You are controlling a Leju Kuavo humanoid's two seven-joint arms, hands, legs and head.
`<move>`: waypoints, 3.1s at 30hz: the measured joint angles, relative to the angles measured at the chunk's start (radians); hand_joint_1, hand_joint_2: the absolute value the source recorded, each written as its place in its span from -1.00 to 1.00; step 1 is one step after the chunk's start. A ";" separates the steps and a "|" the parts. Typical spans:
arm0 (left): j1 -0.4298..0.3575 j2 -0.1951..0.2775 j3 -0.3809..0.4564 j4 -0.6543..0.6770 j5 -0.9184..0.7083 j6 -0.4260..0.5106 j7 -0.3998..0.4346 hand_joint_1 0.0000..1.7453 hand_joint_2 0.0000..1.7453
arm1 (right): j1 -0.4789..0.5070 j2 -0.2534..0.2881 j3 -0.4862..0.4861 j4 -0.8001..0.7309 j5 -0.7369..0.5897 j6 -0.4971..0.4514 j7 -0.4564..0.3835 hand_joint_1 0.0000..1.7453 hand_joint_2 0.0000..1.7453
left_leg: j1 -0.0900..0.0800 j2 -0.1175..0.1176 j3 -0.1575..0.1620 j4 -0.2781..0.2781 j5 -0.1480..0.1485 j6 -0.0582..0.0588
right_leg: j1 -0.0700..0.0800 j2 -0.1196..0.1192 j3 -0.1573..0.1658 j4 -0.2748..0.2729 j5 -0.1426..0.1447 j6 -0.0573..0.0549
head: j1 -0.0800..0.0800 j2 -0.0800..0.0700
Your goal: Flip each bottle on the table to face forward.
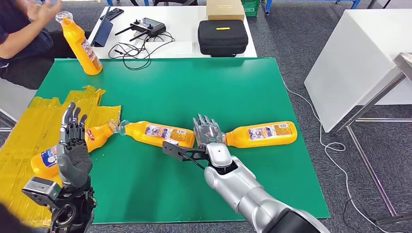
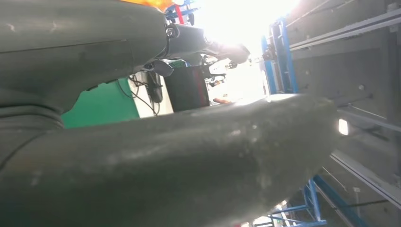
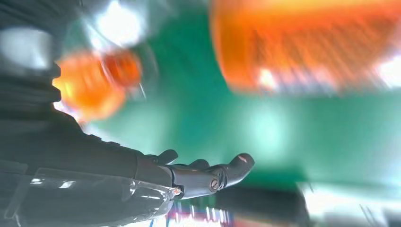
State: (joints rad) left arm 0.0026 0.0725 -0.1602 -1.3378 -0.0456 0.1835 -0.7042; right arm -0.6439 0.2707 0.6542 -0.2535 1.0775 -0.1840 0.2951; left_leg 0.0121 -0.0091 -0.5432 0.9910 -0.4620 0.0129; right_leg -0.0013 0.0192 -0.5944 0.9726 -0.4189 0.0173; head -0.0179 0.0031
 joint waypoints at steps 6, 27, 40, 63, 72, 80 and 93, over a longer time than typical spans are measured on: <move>0.028 -0.007 0.023 -0.012 -0.001 -0.027 0.000 -1.00 -1.00 | -0.028 0.006 0.034 -0.067 0.058 -0.074 -0.041 -1.00 -1.00 | 0.000 0.000 0.000 0.000 0.000 0.000 | 0.000 0.000 0.000 0.000 0.000 0.000 | 0.000 0.000; 0.068 -0.024 0.089 -0.034 -0.003 -0.055 0.000 -1.00 -1.00 | 0.113 -0.247 0.008 -0.384 0.012 0.199 -0.193 -1.00 1.00 | -0.001 -0.003 0.001 0.000 0.000 0.000 | 0.000 -0.002 0.001 -0.001 0.000 0.000 | 0.000 0.000; 0.141 -0.058 0.197 -0.079 -0.030 -0.087 0.000 -1.00 -1.00 | 0.242 -0.638 -0.232 -0.609 0.109 0.293 -0.305 -1.00 1.00 | -0.005 -0.007 -0.003 0.001 -0.001 0.003 | -0.004 -0.006 0.001 -0.002 0.000 0.001 | 0.000 0.000; 0.147 -0.082 0.285 -0.125 -0.017 -0.135 0.000 -1.00 -1.00 | 0.177 -0.821 -0.200 -0.434 -0.014 0.322 -0.428 -1.00 1.00 | -0.004 -0.007 -0.002 0.000 -0.001 0.003 | -0.003 -0.006 0.001 -0.002 0.000 0.002 | -0.001 0.000; 0.125 -0.082 0.277 -0.118 -0.018 -0.133 0.000 -1.00 -1.00 | 0.141 -0.773 -0.177 -0.307 -0.029 0.266 -0.436 -1.00 1.00 | -0.004 -0.006 -0.002 0.000 -0.001 0.003 | -0.003 -0.006 0.001 -0.002 0.000 0.002 | -0.001 0.000; 0.119 -0.082 0.275 -0.114 -0.018 -0.111 0.000 -1.00 -1.00 | 0.092 -0.680 -0.169 -0.222 -0.008 0.217 -0.391 -1.00 1.00 | -0.003 -0.004 -0.001 0.000 -0.001 0.003 | -0.003 -0.005 0.001 -0.002 0.000 0.001 | -0.001 0.000; 0.133 -0.091 0.267 -0.114 -0.040 -0.102 0.000 -1.00 -1.00 | 0.040 -0.537 -0.150 -0.133 0.011 0.218 -0.334 -1.00 1.00 | -0.002 -0.006 -0.001 0.000 -0.001 0.003 | -0.002 -0.005 0.001 -0.002 0.000 0.001 | 0.000 0.000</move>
State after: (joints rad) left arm 0.1352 -0.0189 0.1063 -1.4516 -0.0853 0.0817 -0.7042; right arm -0.6042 -0.2659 0.5042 -0.3863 1.0887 0.0340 -0.0386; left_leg 0.0102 -0.0152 -0.5446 0.9914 -0.4628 0.0159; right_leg -0.0030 0.0141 -0.5933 0.9709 -0.4189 0.0187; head -0.0183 0.0031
